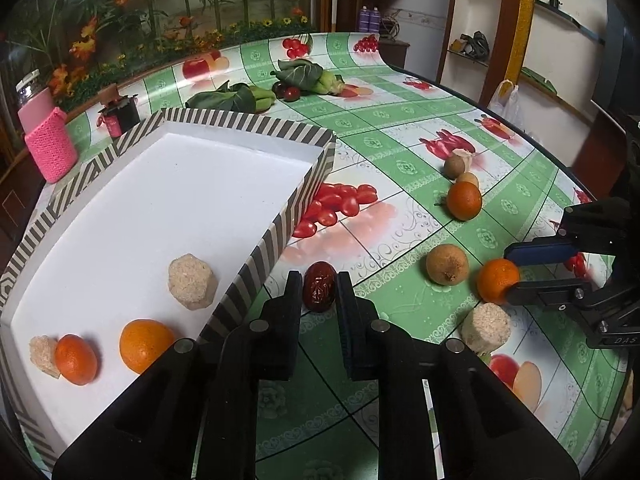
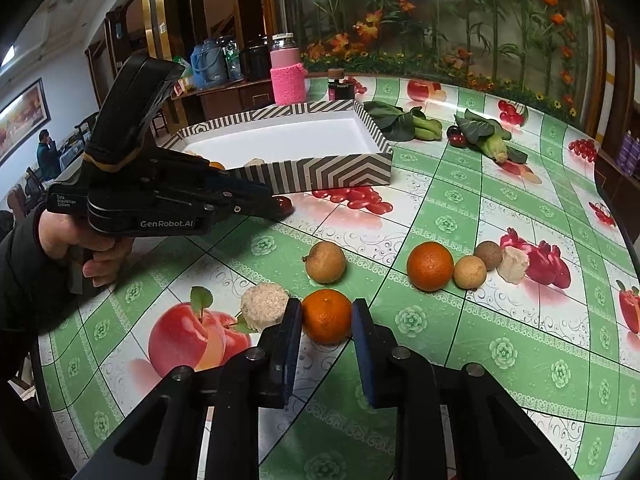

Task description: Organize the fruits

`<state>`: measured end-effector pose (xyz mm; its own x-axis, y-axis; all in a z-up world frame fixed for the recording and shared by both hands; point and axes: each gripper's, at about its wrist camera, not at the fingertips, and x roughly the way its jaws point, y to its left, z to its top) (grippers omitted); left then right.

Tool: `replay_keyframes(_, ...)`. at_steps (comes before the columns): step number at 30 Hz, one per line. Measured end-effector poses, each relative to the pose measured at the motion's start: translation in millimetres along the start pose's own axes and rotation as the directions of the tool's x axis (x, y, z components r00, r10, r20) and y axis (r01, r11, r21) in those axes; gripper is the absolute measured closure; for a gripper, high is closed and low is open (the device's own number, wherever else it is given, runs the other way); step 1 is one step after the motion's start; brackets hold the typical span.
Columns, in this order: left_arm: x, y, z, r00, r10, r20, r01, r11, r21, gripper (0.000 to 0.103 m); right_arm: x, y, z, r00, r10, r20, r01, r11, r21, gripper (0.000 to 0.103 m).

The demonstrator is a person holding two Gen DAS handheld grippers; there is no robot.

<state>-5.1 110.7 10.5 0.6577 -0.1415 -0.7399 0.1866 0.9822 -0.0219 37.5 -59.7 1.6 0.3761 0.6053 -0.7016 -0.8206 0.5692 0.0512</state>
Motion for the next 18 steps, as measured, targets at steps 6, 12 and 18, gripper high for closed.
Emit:
replay_keyframes(6,2.9,-4.4,0.1,1.0,-0.006,-0.018,0.007,1.0,0.015,0.088,-0.5,0.3,0.3,1.0,0.003,0.005,-0.003,1.0,-0.001,0.078)
replay_keyframes(12,4.4,-4.7,0.3,1.0,-0.004,-0.023,0.005,1.0,0.013,0.087,0.7,0.1,0.3,1.0,0.004,-0.003,-0.004,1.0,0.001,0.078)
replay_keyframes(18,4.9,-4.3,0.4,1.0,-0.002,-0.024,0.003,1.0,0.014,0.087,1.2,0.2,0.3,1.0,0.0,-0.007,0.0,1.0,0.003,0.078)
